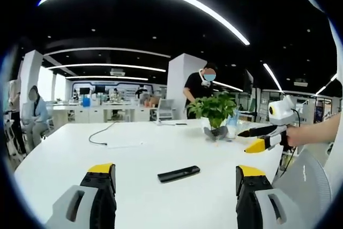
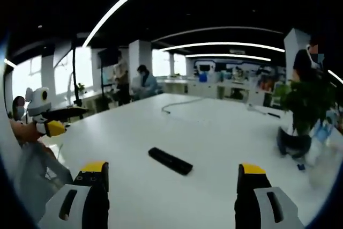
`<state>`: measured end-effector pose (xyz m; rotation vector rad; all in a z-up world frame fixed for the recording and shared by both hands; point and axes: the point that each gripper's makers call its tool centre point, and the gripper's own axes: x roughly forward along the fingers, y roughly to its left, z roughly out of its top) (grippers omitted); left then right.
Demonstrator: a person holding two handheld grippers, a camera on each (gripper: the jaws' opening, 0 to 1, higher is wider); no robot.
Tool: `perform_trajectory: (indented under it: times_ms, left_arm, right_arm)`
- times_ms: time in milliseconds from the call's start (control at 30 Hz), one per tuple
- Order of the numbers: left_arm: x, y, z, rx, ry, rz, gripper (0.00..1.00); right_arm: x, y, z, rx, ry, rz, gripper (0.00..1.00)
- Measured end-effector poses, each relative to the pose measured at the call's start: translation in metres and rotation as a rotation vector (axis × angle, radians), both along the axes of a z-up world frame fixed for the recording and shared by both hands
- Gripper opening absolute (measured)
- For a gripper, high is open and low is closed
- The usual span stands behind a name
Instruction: Press the specified remote control buttons in sequence, fully releasing each button before pressing the next.
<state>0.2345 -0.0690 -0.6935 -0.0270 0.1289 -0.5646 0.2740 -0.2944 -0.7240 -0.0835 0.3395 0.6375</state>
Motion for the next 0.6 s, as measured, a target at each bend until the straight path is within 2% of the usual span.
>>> perform_trajectory:
  times_ms: [233, 400, 600]
  left_arm:
    - [0.001, 0.000, -0.001, 0.004, 0.005, -0.001, 0.96]
    - [0.002, -0.001, -0.003, 0.011, 0.011, -0.003, 0.96]
    - [0.003, -0.001, -0.006, 0.019, 0.020, -0.004, 0.96]
  right_arm:
    - [-0.013, -0.013, -0.011, -0.035, 0.016, -0.035, 0.99]
    - [-0.021, -0.018, -0.014, -0.005, 0.033, -0.068, 0.99]
    - [-0.021, -0.017, -0.007, -0.021, 0.009, -0.091, 0.99]
